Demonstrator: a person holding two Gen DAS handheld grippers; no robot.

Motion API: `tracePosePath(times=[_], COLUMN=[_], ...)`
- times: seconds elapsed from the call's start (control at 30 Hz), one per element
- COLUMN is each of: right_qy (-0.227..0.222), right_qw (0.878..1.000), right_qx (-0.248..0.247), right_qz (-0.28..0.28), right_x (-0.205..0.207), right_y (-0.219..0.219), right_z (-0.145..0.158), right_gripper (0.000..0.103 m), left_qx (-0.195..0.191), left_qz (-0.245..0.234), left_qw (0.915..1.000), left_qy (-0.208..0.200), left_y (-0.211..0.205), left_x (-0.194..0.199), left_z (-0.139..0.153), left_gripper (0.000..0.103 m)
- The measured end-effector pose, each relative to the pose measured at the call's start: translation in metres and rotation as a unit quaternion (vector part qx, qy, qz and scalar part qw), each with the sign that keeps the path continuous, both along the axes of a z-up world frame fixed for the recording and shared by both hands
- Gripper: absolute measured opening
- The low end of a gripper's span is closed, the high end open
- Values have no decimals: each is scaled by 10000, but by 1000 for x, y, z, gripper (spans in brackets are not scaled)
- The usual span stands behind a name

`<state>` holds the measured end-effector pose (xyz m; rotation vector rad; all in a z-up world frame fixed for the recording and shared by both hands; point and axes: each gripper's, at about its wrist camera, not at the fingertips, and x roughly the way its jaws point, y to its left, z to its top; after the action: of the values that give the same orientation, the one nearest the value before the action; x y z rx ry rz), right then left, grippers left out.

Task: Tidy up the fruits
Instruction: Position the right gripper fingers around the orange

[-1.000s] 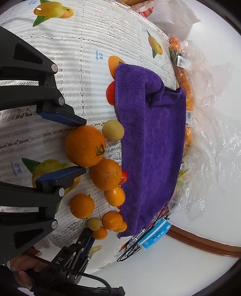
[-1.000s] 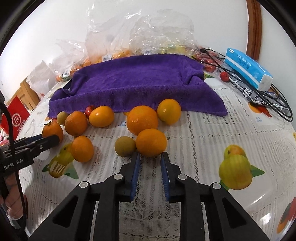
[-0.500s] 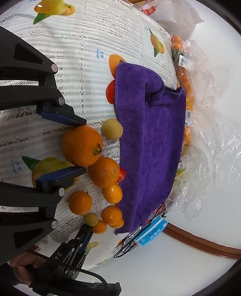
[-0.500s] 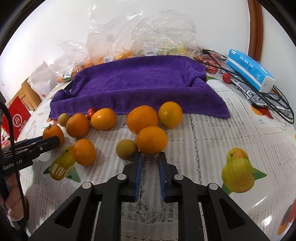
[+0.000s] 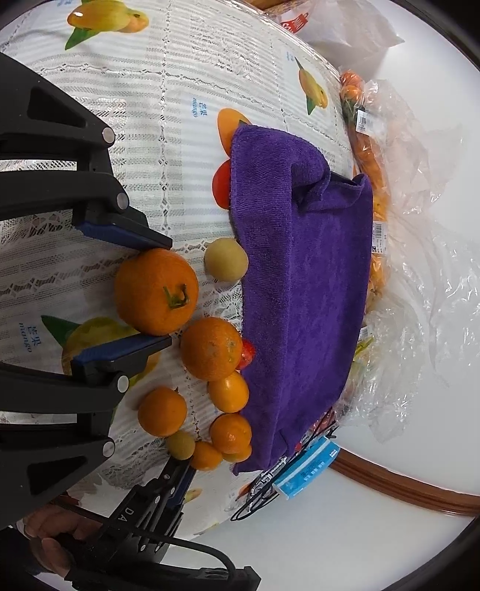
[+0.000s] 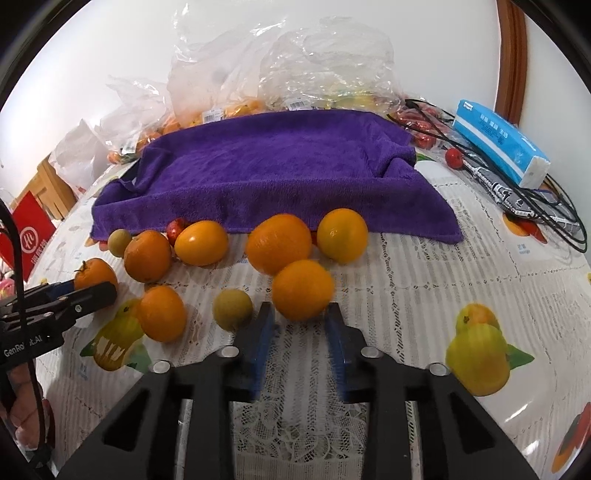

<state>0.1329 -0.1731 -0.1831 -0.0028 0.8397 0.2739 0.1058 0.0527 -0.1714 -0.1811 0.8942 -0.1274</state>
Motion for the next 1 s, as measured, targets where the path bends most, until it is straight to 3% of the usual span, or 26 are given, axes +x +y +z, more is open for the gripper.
tracePosePath(times=[0.2,0.63,1.0], right_qy=[-10,-16,-19], right_qw=[10000,9999,9999], right_qx=[52,-86,-32], right_qz=[50,54,93], right_x=[-1,1,1], right_y=[0,5,4], right_z=[0,-1,-1], right_gripper=[19,26,19], left_qx=[-81,-38,-196], left_qz=[4,3,9], left_qw=[10000,10000,9998], left_qy=[-1,-13,-3], left_y=[3,0,4], left_x=[0,-1,-2], left_z=[0,-1,-1], left_gripper=[42,42,42])
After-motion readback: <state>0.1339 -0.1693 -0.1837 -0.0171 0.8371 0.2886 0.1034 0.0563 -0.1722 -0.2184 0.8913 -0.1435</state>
